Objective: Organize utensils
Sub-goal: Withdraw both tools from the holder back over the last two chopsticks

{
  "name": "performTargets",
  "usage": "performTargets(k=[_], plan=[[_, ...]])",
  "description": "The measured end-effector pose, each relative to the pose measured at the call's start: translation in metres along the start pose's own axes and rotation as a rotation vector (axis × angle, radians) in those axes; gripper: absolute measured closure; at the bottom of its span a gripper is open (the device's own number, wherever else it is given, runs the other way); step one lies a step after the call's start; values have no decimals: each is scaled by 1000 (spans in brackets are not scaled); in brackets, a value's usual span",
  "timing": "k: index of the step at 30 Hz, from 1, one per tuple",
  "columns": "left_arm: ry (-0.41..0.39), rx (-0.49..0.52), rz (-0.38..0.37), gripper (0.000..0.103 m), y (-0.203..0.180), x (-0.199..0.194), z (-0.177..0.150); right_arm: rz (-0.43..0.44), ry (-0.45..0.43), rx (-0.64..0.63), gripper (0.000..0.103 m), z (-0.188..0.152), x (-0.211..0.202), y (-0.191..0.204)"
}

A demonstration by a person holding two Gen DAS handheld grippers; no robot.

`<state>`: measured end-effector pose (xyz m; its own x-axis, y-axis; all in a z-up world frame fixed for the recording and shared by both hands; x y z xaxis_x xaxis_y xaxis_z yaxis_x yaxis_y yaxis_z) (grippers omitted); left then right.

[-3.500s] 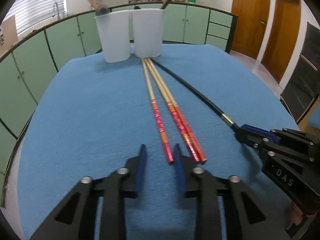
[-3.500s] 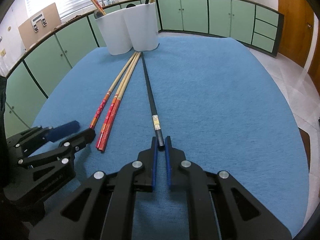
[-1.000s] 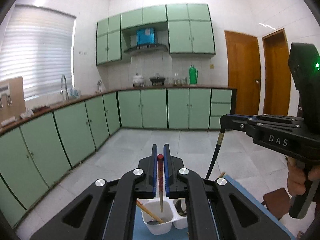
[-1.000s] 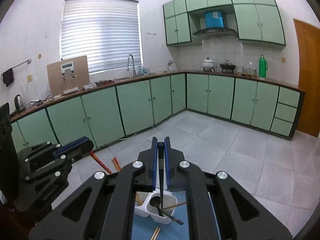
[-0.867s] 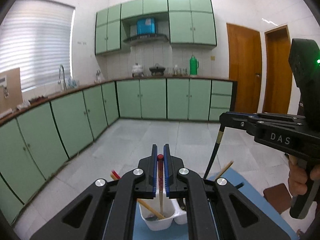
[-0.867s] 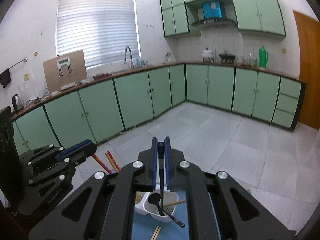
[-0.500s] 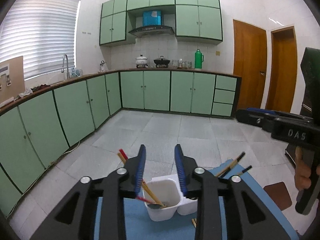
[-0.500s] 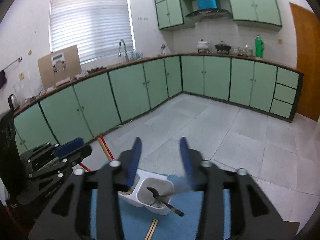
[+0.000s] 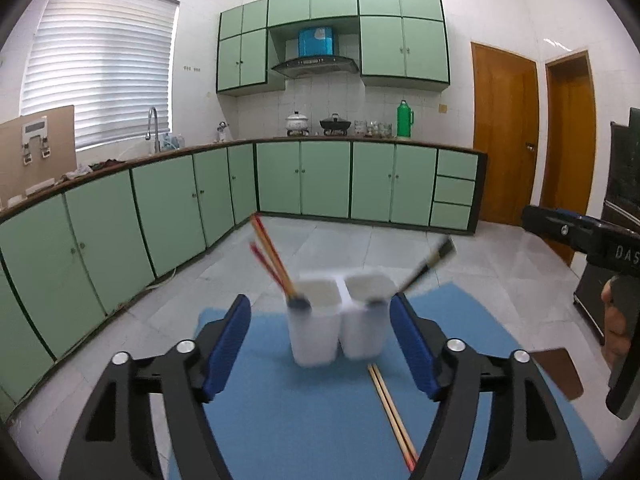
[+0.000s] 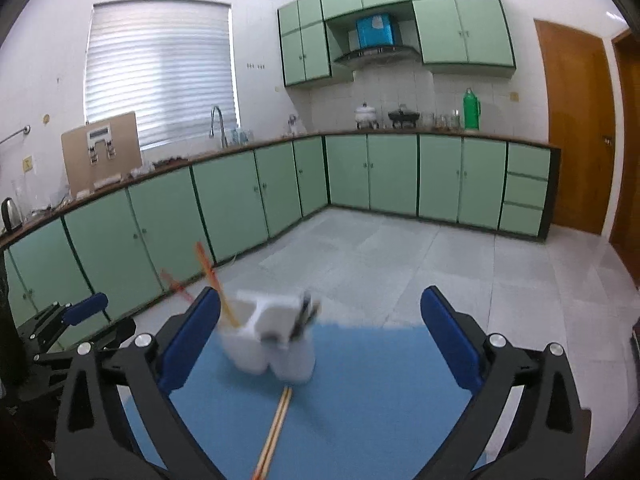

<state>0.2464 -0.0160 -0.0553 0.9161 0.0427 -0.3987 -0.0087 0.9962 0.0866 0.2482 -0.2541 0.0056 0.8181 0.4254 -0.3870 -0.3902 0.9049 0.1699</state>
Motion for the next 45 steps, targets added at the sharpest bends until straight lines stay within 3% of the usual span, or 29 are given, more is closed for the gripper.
performTargets(k=[10,19,29,33,45], plan=[[155,-4,14,27,-5,2,-109,-51,153,86,6,-123,-1,2],[302,35,64,27,7,11,-177,-59,285,180,6,-211,4,6],[329,47,104,27,12,5,-195,-16,385,125,7,-260,9,45],[345,54,116,27,16,6,-198,2,427,83,21,-271,12,60],[351,22,113,26,24,5,-199,-16,479,53,47,-276,18,66]])
Point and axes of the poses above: each gripper's, at about its wrist camera, not at the fingertips, and x roughly the way its jaws point, y to its left, z to its top, the point moved 8 cm from there along x, roughly the way its jaws point, and after that the axes turned 12 degrees about z, right-handed, at the moved point
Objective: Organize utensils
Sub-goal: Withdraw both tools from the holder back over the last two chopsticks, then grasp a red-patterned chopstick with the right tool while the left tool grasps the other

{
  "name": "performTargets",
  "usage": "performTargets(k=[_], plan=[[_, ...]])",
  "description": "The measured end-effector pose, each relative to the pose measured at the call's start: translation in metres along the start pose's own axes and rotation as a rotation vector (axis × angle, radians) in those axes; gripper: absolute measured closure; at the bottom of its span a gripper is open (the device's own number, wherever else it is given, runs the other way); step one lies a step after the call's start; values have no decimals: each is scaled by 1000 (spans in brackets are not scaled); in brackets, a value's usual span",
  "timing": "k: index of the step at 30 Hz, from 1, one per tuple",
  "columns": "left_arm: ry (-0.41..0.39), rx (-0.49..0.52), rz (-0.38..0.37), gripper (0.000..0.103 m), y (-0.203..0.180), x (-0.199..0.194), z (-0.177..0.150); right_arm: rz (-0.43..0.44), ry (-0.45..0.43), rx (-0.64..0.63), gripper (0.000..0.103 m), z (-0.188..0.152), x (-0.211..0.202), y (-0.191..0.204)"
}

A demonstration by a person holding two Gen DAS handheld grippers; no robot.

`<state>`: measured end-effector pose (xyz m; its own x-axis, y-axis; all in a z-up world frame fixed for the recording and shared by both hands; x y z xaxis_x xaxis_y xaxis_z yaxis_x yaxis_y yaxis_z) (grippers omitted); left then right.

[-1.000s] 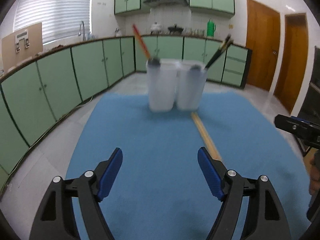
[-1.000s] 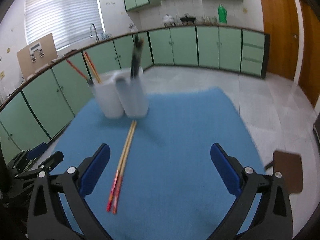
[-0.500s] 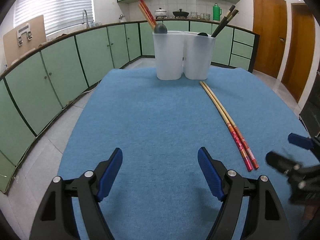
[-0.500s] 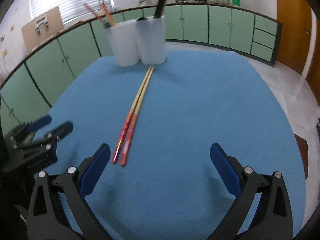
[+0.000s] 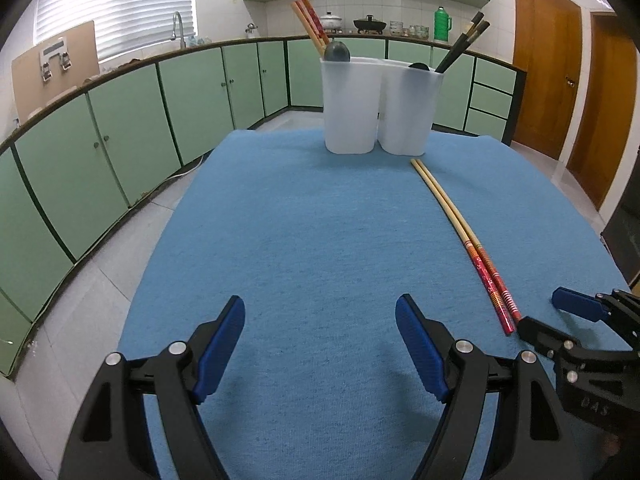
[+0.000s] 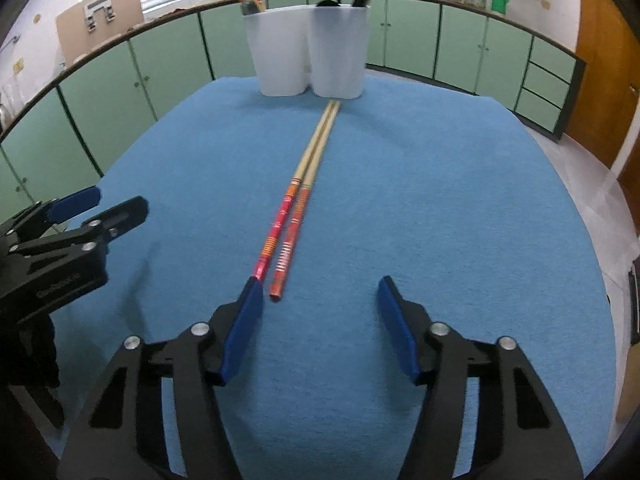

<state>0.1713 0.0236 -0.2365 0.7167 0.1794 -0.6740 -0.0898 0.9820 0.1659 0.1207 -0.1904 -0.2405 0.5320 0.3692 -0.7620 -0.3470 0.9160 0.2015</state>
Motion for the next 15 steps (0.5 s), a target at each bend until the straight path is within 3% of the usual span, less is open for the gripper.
performTargets(k=[4,8,11,15], plan=[[6,-9,-2,26,1,1,0,-29,-7,19,47,-1,-4,-9],[8,-10,-3,26,1,2,-1,9,-6,19,48,0,-1,-3],[5,-8,-2,26,0,1,-1,2,4,-12,61,0,3,2],[6,4,1,26,-2,2,0,4,7,-30,90,1,6,6]])
Point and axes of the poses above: each gripper's, at about its wrist camera, not at the fingertips, and x roughly the way its jaws point, y to its left, z to its top, the point moved 8 cm from there along x, roughly the way its jaws point, and after that the axes turned 12 degrees about z, right-handed, at the moved point
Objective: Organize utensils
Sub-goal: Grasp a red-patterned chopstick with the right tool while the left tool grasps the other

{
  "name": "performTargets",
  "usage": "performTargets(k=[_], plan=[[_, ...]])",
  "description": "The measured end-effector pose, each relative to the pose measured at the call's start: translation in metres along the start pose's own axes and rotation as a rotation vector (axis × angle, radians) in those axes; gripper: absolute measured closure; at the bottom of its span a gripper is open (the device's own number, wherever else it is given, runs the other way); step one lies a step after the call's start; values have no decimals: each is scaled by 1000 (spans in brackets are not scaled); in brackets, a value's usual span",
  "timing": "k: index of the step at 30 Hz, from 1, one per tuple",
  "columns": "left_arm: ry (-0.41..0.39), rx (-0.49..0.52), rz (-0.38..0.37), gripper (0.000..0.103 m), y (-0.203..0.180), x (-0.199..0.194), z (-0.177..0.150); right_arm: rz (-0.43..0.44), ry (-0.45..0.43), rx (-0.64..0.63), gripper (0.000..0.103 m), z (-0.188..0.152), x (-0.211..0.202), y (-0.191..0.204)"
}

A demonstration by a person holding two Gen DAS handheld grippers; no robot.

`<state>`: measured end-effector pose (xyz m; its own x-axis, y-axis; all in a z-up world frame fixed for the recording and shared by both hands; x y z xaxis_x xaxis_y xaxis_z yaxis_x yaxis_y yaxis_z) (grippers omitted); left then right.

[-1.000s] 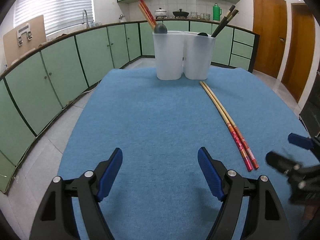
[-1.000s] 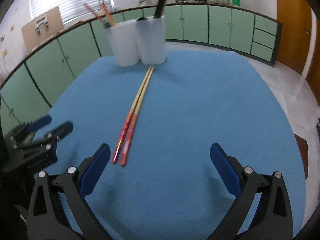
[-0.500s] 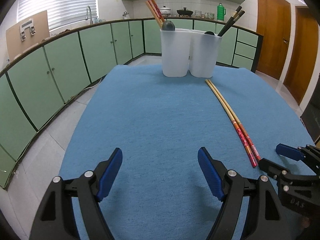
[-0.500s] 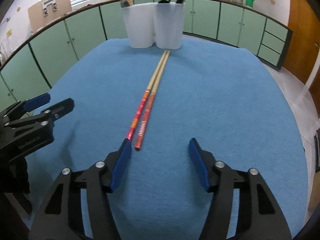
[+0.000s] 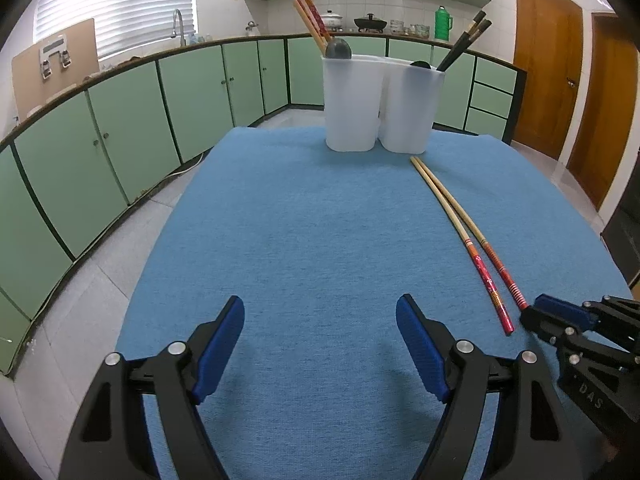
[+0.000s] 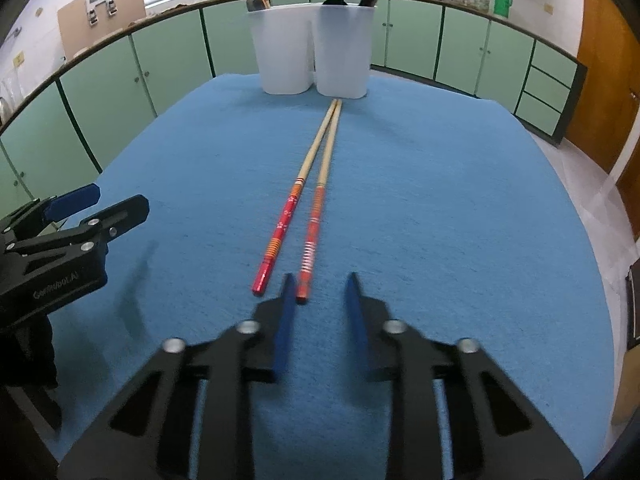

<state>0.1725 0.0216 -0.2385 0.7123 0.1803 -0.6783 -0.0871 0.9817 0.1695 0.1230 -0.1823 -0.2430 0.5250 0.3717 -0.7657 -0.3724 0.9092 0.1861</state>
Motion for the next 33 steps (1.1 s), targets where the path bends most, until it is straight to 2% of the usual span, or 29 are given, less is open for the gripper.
performTargets(k=[2,7,10,13,20,24,26,32,33], plan=[[2,11,1,26,-2,1,0,9,1,-9,97,0,0,1],[2,23,-27,26,-15,-3,1,20,-9,22,98,-1,-4,-6],[12,15,-72,26,-28,-6,1,1,-20,51,98,-2,-10,-17],[35,3,-128,27,-49,-10,0,-18,-34,89,98,-2,-19,-34],[65,37,-185,32,-88,-14,-6,-48,-74,140,98,2,-37,-63],[105,52,-190,43,-102,-8,-10,-50,-88,158,98,2,-42,-73],[104,52,-179,45,-104,-7,-10,-47,-91,163,98,2,-42,-76],[97,74,-150,70,-110,-7,-10,-33,-90,166,98,0,-40,-77],[94,76,-151,81,-111,-8,-10,-32,-89,166,98,0,-39,-77]])
Point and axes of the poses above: each gripper's, at about its wrist camera, not at the fingertips, and x roughly the way its jaws point, y to its left, z to its top, the point moved 8 cm from there along x, roughly the way its jaws point, and after that the axes turned 12 degrees about z, right-handed, at the moved point
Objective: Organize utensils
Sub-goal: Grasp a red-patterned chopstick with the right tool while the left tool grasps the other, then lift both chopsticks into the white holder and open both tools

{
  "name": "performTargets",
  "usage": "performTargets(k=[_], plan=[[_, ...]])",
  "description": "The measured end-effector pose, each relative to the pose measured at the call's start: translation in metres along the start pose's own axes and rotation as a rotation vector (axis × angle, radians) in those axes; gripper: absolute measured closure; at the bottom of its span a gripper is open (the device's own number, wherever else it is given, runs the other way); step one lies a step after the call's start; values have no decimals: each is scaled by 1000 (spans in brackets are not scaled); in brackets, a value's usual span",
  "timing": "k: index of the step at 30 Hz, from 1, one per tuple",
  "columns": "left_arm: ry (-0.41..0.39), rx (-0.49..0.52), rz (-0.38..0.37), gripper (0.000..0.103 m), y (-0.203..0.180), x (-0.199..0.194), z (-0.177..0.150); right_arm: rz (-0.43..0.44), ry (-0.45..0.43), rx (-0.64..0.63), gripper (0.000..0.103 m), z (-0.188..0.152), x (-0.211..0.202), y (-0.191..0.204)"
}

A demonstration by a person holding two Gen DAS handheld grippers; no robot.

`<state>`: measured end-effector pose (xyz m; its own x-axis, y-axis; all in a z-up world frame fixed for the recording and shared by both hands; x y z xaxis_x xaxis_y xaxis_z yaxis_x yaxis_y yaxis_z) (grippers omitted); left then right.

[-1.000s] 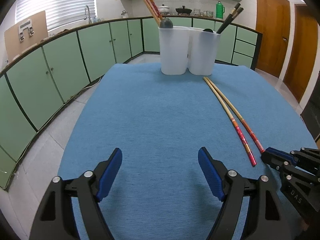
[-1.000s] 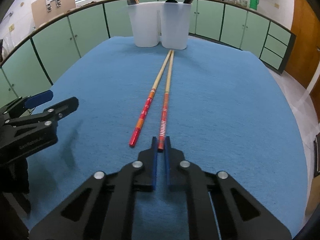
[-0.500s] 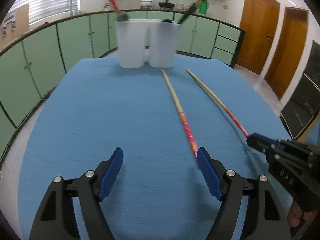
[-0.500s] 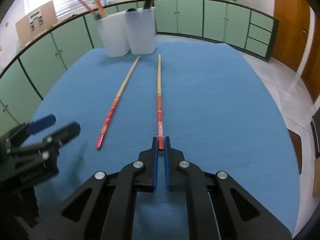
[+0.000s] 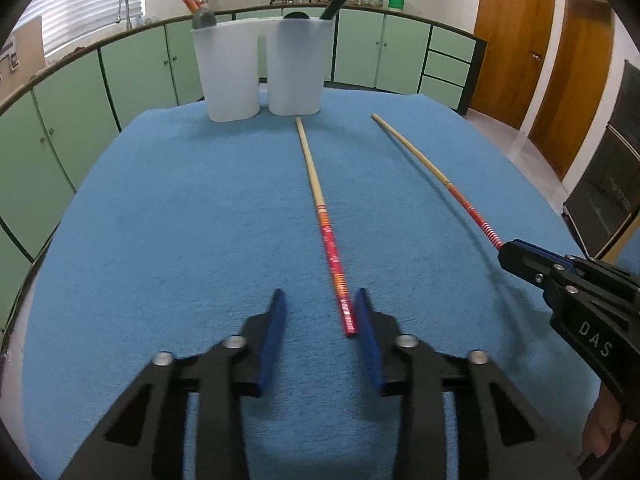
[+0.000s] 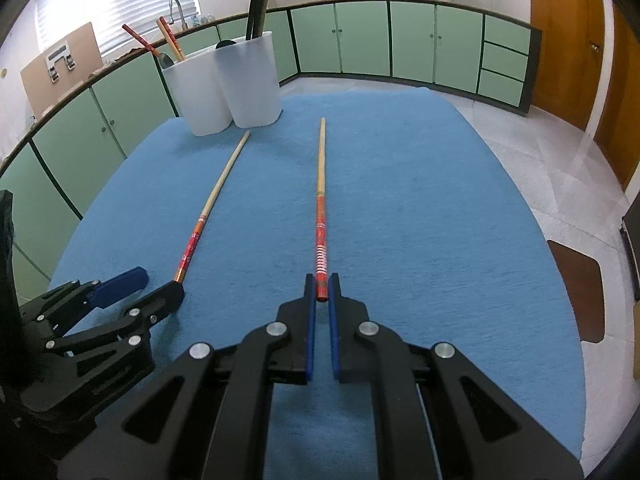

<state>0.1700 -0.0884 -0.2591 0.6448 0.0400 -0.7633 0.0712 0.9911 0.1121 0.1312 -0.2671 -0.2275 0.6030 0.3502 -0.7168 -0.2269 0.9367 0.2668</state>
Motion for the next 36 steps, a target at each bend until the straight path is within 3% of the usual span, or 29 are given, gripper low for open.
performTargets(k=[1,3,16,28,36], plan=[[-1,2,-3,91,0,-1,-1,1,1,0,98,0,1,0],[-4,9,-4,97,-1,-2,-1,3,4,0,98,-1,2,1],[-24,-7,-5,97,10,-23,4,-6,-13,-46,98,5,-11,12],[-198,-12,5,97,35,-90,50,15,-111,-105,98,41,-51,38],[-299,-20,-17,97,47,-123,91,75,-187,-128,98,84,-86,52]])
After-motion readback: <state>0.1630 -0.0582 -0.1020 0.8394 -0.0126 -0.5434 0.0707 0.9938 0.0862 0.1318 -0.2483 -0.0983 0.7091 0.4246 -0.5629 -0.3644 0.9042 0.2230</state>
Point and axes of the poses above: each gripper's, at about its wrist camera, not at the fingertips, and x roughly the way its jaws point, y to its left, z to its top, the point moved 8 cm from there along x, roughly the way its jaws point, and after that the axes turned 12 degrees about z, right-handed, at the moved point
